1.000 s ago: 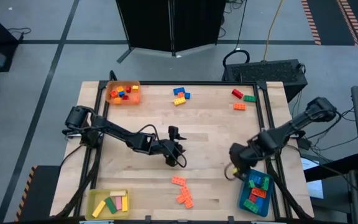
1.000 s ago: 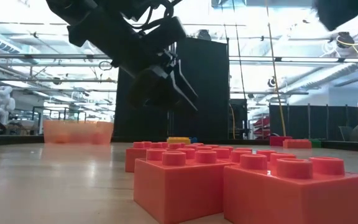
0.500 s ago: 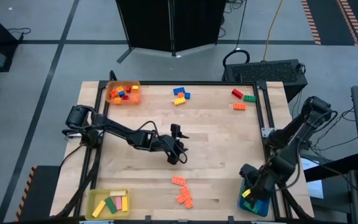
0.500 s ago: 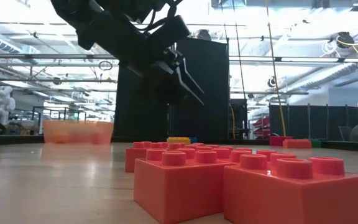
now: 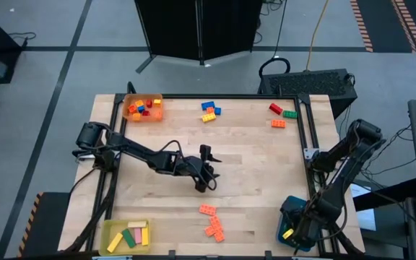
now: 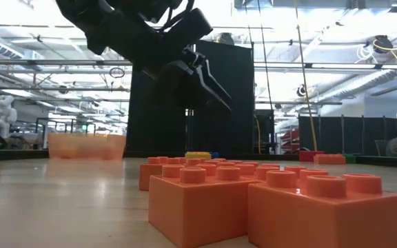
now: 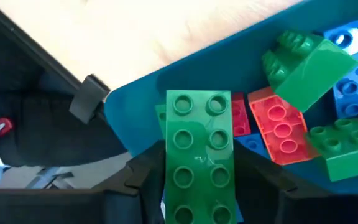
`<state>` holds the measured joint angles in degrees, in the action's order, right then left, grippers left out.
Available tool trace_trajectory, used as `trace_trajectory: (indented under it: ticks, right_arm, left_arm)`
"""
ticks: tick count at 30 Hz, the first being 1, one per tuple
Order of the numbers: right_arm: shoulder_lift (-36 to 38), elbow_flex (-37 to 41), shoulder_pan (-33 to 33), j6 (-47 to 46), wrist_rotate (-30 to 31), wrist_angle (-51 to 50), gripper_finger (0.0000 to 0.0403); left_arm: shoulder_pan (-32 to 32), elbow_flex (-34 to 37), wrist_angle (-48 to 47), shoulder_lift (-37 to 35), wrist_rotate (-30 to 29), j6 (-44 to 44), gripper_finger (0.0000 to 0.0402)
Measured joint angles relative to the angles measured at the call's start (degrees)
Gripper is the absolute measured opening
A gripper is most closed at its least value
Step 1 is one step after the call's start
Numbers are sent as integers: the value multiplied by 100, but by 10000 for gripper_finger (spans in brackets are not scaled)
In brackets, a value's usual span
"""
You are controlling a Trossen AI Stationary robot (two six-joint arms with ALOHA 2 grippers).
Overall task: Sort blocks by size
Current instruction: Put the green 8 stud game piece into the blue bin, then put the red 8 stud game piece into the blue bin
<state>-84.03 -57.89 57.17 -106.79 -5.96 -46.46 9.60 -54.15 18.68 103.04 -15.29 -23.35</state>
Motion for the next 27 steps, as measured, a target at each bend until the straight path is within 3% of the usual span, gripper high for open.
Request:
trace_trajectory:
  ticks: [8, 13, 16, 24, 27]
  right_arm:
    - [-125, 0, 0, -9, -37, -59, 206]
    - [-124, 0, -17, -39, -621, -474, 237]
    - [-121, 0, -23, 11, -850, -482, 238]
    - [175, 0, -331, 599, -899, -511, 216]
    - [435, 0, -548, 991, -579, -786, 209]
  left_arm:
    - [-58, -2, -117, 0, -37, 18, 272]
    - [-67, -2, -356, 0, -523, 52, 272]
    - [-64, -2, -484, 0, -895, 176, 272]
    - [-48, -2, -418, 0, -894, 192, 272]
    - [-124, -2, -396, 0, -683, 30, 272]
